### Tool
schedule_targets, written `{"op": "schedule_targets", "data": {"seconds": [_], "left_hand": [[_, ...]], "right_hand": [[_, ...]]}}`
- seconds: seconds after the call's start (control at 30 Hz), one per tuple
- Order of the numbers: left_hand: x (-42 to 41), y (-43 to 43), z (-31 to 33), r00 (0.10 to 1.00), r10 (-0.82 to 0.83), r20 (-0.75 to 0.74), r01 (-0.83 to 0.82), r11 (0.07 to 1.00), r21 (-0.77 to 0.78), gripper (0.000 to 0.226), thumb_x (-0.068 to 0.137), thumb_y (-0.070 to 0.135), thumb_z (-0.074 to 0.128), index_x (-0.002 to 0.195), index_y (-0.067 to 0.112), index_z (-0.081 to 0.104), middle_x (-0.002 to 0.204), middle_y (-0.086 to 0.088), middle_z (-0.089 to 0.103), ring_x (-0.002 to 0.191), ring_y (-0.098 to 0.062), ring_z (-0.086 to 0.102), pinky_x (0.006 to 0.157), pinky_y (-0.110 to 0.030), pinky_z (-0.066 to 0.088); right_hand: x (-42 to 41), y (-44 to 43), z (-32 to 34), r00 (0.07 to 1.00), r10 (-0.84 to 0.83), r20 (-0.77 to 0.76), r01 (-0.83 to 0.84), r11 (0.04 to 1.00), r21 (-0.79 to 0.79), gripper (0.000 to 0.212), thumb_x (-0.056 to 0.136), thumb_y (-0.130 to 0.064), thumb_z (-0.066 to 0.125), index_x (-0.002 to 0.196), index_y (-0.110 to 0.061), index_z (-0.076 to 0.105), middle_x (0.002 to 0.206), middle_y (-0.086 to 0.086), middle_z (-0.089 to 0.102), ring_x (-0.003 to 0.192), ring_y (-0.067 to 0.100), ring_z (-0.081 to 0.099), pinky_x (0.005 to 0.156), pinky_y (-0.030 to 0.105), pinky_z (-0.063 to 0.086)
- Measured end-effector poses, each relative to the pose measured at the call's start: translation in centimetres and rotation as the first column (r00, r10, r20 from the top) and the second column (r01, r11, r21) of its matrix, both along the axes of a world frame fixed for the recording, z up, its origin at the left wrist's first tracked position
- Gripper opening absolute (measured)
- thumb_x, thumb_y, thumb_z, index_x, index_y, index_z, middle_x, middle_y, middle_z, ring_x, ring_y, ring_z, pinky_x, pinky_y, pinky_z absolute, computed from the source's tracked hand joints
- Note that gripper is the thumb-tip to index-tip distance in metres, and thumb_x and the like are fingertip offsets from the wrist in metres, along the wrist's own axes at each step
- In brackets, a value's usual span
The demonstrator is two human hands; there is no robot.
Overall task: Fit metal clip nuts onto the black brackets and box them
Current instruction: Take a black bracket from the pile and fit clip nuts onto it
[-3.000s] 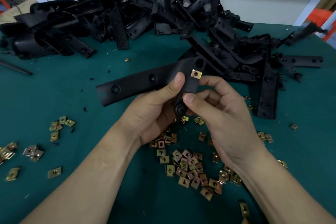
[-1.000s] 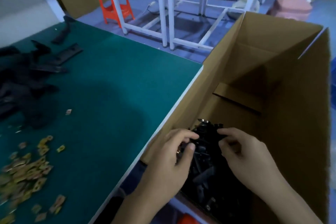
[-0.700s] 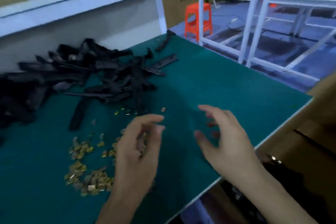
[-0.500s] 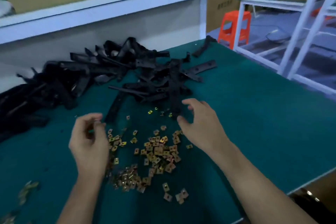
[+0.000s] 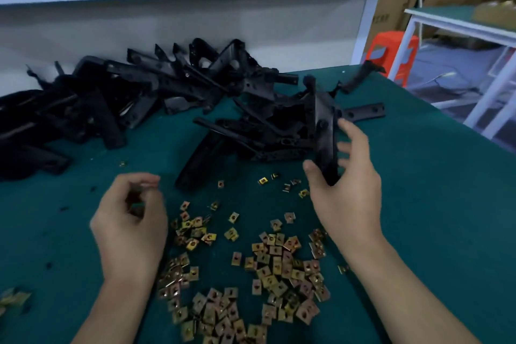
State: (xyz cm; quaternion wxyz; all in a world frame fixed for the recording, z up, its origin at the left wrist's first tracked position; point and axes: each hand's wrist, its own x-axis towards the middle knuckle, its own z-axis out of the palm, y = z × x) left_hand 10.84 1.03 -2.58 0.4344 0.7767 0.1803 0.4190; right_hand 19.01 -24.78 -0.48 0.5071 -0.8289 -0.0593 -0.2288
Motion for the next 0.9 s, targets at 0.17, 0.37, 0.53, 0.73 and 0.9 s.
{"op": "schedule_targets", "data": {"seconds": [0.17,0.37,0.53,0.73,0.9], "left_hand": [[-0.5,-0.6,0.6,0.991,-0.12,0.053,0.119,0.993,0.025,0.022,0.098,0.017,0.064,0.095,0.039,0.063,0.09,0.018,0.067,0.083,-0.006,0.065,0.069,-0.008,0.046],[-1.4,-2.3,3.1,0.681,-0.699,0.218,0.706,0.549,-0.447,0.032,0.091,0.056,0.065,0.107,0.03,0.077,0.104,0.006,0.073,0.1,-0.015,0.069,0.082,-0.029,0.054],[-2.2,-1.8,4.3,0.423,-0.858,0.291,0.686,0.093,-0.722,0.076,0.08,0.077,0.061,0.137,0.026,0.063,0.124,-0.003,0.068,0.122,-0.024,0.063,0.097,-0.037,0.053],[-2.4,-1.4,4.3,0.139,-0.888,0.438,0.608,-0.273,-0.745,0.072,0.09,0.07,0.053,0.152,0.036,0.042,0.151,-0.023,0.048,0.132,-0.039,0.055,0.093,-0.04,0.059],[-2.6,-1.7,3.8,0.082,-0.755,0.651,0.484,-0.541,-0.688,0.083,0.093,0.042,0.071,0.159,0.021,0.026,0.128,-0.026,0.056,0.093,-0.022,0.06,0.068,-0.023,0.057]], "right_hand": [[-1.0,1.7,0.1,0.97,0.23,0.074,-0.227,0.973,-0.05,0.082,0.088,-0.039,0.074,0.149,-0.059,0.023,0.126,-0.03,0.059,0.12,-0.009,0.055,0.099,0.019,0.046],[-1.6,2.3,-0.5,0.849,0.462,0.254,-0.389,0.874,-0.291,0.055,0.089,-0.022,0.072,0.133,-0.049,0.054,0.133,-0.034,0.052,0.129,-0.009,0.049,0.107,0.014,0.04],[-1.4,3.1,-0.8,0.786,0.533,0.313,-0.409,0.828,-0.383,0.058,0.08,0.006,0.078,0.129,-0.025,0.068,0.129,-0.011,0.062,0.131,0.009,0.051,0.111,0.022,0.037],[-1.1,2.9,-0.1,0.758,0.442,0.48,-0.291,0.888,-0.358,0.045,0.082,0.004,0.069,0.122,-0.016,0.072,0.124,0.003,0.065,0.126,0.022,0.054,0.111,0.032,0.038],[-1.3,3.1,0.1,0.805,0.37,0.464,-0.249,0.92,-0.301,0.05,0.092,-0.009,0.071,0.139,-0.02,0.06,0.136,-0.002,0.052,0.131,0.017,0.05,0.109,0.031,0.042]]}}
